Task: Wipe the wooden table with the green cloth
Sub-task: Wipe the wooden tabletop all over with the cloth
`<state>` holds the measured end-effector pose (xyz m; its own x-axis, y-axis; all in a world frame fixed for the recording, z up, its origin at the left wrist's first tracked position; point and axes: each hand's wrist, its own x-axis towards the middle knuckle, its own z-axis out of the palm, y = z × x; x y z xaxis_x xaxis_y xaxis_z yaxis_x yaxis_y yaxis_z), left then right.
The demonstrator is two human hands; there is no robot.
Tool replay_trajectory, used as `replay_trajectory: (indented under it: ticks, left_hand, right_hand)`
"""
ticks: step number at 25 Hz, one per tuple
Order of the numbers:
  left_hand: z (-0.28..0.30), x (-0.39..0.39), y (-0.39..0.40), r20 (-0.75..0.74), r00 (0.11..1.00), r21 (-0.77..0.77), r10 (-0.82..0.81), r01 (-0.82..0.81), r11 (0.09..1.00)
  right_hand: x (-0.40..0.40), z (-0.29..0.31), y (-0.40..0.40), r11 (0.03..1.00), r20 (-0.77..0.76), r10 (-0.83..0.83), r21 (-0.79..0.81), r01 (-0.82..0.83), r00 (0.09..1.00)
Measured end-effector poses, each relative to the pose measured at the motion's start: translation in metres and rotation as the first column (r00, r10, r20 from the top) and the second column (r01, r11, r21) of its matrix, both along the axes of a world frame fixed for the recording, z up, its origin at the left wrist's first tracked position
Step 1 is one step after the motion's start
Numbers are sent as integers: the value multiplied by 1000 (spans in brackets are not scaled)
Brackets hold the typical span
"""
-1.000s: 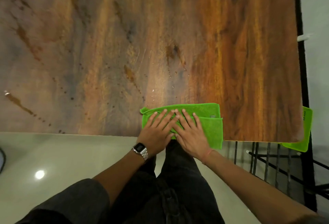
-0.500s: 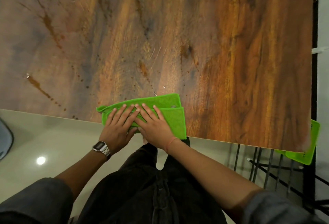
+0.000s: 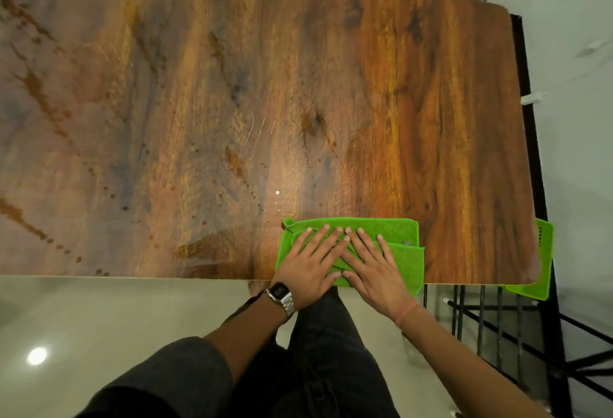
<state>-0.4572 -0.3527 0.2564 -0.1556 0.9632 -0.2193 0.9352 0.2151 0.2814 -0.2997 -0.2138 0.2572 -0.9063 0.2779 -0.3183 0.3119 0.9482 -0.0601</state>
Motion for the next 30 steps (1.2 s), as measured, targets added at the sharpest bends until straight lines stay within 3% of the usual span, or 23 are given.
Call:
replay_trajectory:
  ticks: [5, 14, 21, 30]
  left_hand:
    - [-8, -41, -23, -31, 998, 18, 47, -46, 999]
    - [-9, -120, -54, -81, 964, 32, 253, -251, 968]
    - [-14, -168, 37, -119, 943, 114, 310, -297, 948]
    - [-18, -235, 204, -146, 943, 187, 300, -271, 944]
  right_hand:
    - [-49, -3, -32, 999, -21, -45, 5, 45, 999]
    - [-158, -10, -39, 990, -115, 129, -39, -134, 985]
    - [-213, -17, 56, 986, -204, 155, -25, -164, 967]
    - [-277, -12, 221, 990, -192, 143, 22, -141, 971]
